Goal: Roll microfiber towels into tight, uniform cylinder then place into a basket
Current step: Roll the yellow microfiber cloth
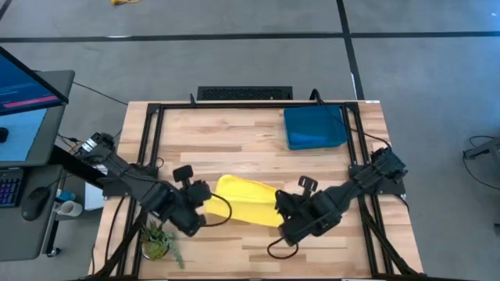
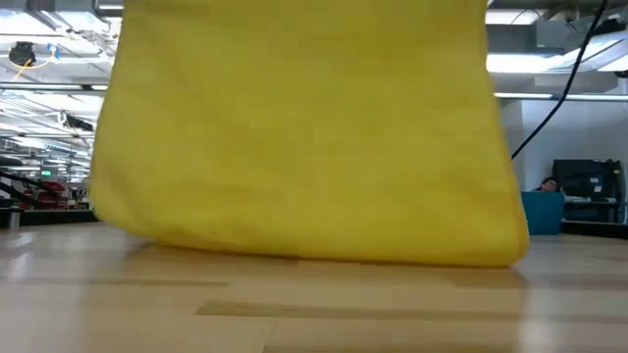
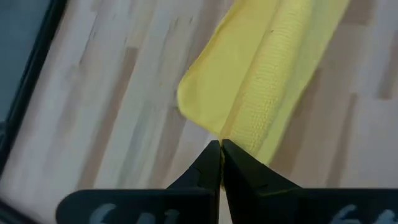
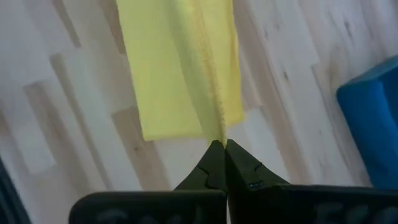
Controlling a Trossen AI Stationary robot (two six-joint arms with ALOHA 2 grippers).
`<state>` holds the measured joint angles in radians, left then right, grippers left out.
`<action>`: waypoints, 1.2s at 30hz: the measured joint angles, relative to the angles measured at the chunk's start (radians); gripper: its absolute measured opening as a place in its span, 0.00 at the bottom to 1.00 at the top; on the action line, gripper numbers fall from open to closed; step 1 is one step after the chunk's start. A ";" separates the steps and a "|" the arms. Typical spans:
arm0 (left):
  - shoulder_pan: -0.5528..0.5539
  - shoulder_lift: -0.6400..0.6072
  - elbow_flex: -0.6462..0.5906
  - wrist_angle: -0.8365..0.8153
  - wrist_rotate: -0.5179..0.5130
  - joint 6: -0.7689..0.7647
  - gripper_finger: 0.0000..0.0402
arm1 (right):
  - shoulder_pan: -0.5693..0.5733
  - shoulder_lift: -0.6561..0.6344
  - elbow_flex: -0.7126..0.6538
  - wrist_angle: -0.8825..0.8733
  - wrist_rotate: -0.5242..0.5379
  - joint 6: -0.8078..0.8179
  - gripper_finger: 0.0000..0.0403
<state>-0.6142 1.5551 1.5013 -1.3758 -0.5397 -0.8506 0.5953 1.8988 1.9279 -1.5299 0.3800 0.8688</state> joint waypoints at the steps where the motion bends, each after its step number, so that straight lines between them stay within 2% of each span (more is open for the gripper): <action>1: 0.014 0.000 -0.018 0.003 0.004 0.003 0.00 | -0.003 0.003 -0.015 0.010 -0.008 -0.006 0.02; 8: 0.086 0.001 -0.170 0.133 0.036 0.043 0.00 | -0.030 0.004 -0.123 0.076 -0.016 -0.011 0.02; 16: 0.133 0.001 -0.250 0.192 0.021 0.069 0.00 | -0.067 0.004 -0.276 0.202 -0.040 -0.004 0.02; 20: 0.146 0.001 -0.234 0.182 0.026 0.085 0.00 | -0.073 0.004 -0.279 0.198 -0.041 -0.004 0.02; 27: 0.100 0.001 -0.131 0.171 0.129 0.081 0.00 | -0.011 -0.009 -0.186 0.158 -0.069 0.001 0.02; 36: -0.010 0.001 -0.030 0.141 0.203 -0.078 0.00 | 0.086 -0.006 -0.122 0.184 -0.140 0.084 0.02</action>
<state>-0.6243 1.5558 1.4717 -1.2352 -0.3371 -0.9282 0.6815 1.8923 1.8062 -1.3458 0.2401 0.9526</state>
